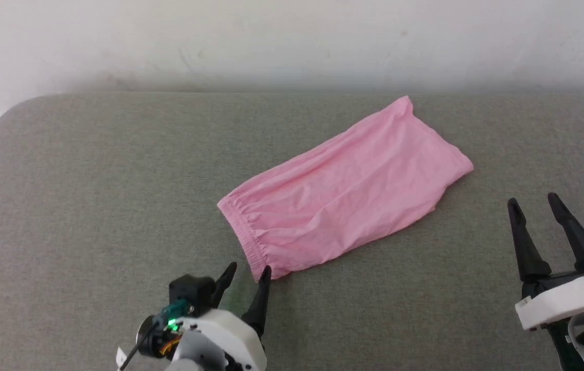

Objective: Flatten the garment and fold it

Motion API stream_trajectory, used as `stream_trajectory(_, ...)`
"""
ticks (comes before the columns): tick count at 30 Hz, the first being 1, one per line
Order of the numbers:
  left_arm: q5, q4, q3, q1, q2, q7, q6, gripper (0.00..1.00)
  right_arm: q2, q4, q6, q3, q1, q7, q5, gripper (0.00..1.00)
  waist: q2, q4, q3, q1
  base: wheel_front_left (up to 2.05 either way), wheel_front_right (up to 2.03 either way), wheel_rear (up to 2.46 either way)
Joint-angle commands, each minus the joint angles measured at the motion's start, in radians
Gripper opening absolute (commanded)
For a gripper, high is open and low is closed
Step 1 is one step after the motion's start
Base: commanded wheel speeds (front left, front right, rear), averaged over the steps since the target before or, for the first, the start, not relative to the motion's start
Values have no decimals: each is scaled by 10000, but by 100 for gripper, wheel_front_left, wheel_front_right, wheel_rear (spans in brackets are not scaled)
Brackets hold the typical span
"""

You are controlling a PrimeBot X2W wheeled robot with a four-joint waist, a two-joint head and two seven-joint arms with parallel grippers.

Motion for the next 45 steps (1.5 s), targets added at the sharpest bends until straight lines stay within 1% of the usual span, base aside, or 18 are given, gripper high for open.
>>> stream_trajectory(1,-88,60,10,-324,-42,246,47,100,97,-204,-17,-77,127,102,-61,100,0,-245,246,1,0,0,0)
stream_trajectory(3,-95,246,-30,-531,-25,781,195,100,150,-419,-17,-129,192,231,-93,100,0,-345,366,1,0,0,0)
stream_trajectory(9,-79,890,108,-965,33,1913,920,100,303,-786,-17,-125,203,446,-85,100,0,-604,664,1,0,0,0)
stream_trajectory(12,-25,1207,-162,-985,134,2753,984,100,344,-852,-17,-93,211,468,-68,100,0,-674,778,1,0,0,0)
stream_trajectory(14,-79,1258,-313,-963,130,3135,912,100,350,-859,-17,-110,201,462,-57,100,0,-684,835,1,0,0,0)
stream_trajectory(15,-117,1284,-395,-938,129,3296,837,94,344,-843,-17,-129,189,463,-51,100,0,-679,856,1,0,0,0)
stream_trajectory(16,-173,1298,-468,-912,117,3414,737,36,332,-823,-17,-151,168,467,-46,100,0,-662,874,1,0,0,0)
stream_trajectory(17,-246,1292,-516,-890,93,3465,622,0,314,-795,-17,-170,143,493,-53,100,0,-639,886,1,0,0,0)
stream_trajectory(20,-395,1167,-539,-882,11,3217,356,0,181,-702,-17,-191,50,694,-121,100,0,-491,873,1,0,0,0)
stream_trajectory(25,-351,674,-309,-1009,-126,1809,191,0,-258,-567,-17,-187,-348,1495,-216,100,0,-44,830,1,0,0,0)
stream_trajectory(28,-288,315,-210,-1065,-168,955,49,0,-587,-306,-17,-79,-847,2455,-244,100,0,283,893,1,0,0,0)
stream_trajectory(31,-172,-2,-178,-1122,-151,404,-9,0,-807,165,-17,112,-1610,3727,-77,100,0,620,1048,1,0,0,0)
stream_trajectory(34,-86,-256,-265,-1198,-139,233,-82,0,-962,891,-17,361,-2585,5088,41,100,0,950,1306,1,0,0,0)
stream_trajectory(38,50,-479,-531,-1335,-188,305,-166,0,-977,2291,-17,509,-3990,6614,127,100,0,1330,1649,1,0,0,0)
stream_trajectory(41,134,-543,-740,-1469,-293,356,-219,0,-969,3333,-17,535,-4941,7255,-91,100,0,1597,1848,1,0,0,0)
stream_trajectory(42,134,-543,-740,-1469,-293,356,-219,0,-969,3333,-17,535,-4941,7255,-91,100,0,1597,1848,1,0,0,0)
stream_trajectory(45,185,-528,-926,-1593,-413,364,-277,0,-1011,4334,-17,620,-5637,7665,-509,100,0,1824,1990,1,0,0,0)
